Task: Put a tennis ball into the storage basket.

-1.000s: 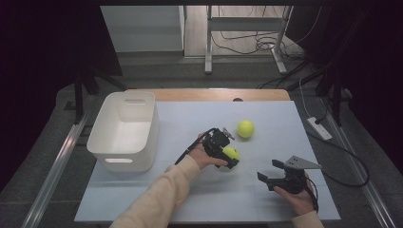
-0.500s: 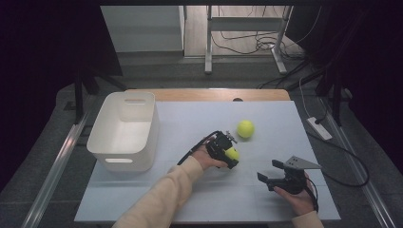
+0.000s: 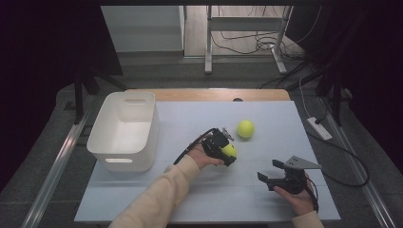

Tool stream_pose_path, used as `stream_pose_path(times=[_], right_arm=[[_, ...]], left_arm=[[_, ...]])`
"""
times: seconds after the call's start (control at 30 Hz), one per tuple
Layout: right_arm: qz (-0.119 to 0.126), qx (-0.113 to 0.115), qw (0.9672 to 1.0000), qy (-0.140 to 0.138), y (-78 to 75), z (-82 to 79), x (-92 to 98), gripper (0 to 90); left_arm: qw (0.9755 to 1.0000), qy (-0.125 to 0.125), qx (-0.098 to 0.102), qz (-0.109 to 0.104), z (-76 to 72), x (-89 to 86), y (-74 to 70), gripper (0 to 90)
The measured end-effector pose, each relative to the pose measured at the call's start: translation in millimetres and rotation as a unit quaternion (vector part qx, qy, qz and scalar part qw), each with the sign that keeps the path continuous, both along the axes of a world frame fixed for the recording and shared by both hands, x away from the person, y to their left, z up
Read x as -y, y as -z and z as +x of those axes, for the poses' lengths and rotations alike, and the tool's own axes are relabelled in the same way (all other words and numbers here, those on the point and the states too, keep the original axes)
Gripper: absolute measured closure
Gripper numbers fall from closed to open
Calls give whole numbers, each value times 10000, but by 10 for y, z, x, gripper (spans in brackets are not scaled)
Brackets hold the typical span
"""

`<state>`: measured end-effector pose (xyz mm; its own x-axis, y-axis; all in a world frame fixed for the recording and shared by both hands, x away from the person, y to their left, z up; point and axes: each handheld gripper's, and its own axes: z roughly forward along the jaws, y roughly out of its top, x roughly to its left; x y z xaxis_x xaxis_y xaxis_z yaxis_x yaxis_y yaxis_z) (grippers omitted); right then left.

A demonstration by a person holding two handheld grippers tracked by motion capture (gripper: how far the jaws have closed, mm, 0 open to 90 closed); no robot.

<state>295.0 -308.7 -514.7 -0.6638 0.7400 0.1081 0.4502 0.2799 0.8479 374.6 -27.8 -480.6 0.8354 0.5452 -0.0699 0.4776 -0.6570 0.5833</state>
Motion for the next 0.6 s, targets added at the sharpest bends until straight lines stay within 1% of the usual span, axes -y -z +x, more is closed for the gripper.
stream_pose_path(times=[0.3,0.43,0.6], right_arm=[[-2,-3,10000,29,-1,0,2,138],[5,-1,10000,36,-4,-2,2,138],[0,22,10000,54,-6,0,5,138]], left_arm=[[9998,-74,50,-182,-33,-117,-123,273],[9996,-83,148,-241,-63,-164,-180,273],[9994,-79,201,-281,-89,-209,-228,273]])
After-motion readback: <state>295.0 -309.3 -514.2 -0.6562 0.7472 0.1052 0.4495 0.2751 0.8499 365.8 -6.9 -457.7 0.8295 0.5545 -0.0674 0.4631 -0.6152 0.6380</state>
